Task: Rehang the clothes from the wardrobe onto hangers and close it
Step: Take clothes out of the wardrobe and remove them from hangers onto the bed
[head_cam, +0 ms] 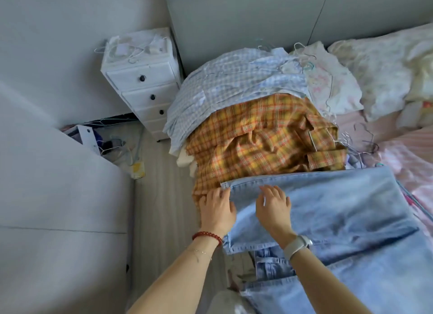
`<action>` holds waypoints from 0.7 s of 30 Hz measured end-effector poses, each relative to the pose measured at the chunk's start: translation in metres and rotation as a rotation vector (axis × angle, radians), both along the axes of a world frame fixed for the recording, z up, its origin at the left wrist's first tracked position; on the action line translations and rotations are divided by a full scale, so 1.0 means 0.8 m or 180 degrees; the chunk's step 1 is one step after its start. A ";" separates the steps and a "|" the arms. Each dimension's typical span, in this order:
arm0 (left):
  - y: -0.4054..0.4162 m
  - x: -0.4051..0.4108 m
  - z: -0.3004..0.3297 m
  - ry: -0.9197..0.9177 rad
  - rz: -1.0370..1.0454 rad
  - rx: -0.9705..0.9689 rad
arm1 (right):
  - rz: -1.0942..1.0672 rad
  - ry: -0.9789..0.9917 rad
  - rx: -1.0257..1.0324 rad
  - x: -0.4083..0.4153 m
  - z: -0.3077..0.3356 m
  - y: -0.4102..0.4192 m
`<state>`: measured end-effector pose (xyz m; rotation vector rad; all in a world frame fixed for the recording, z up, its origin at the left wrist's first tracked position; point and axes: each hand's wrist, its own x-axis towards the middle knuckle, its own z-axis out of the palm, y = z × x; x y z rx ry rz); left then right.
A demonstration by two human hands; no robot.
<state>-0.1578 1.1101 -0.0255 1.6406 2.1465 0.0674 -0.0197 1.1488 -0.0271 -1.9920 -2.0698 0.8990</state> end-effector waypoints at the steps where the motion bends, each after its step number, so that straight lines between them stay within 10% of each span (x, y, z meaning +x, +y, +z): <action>1: -0.020 0.010 0.001 -0.0067 0.0005 0.0013 | -0.0051 0.0015 0.0044 0.008 -0.001 -0.024; 21: -0.407 0.072 -0.023 -0.0624 -0.0163 -0.0205 | 0.0193 -0.0258 -0.0141 0.090 -0.019 -0.429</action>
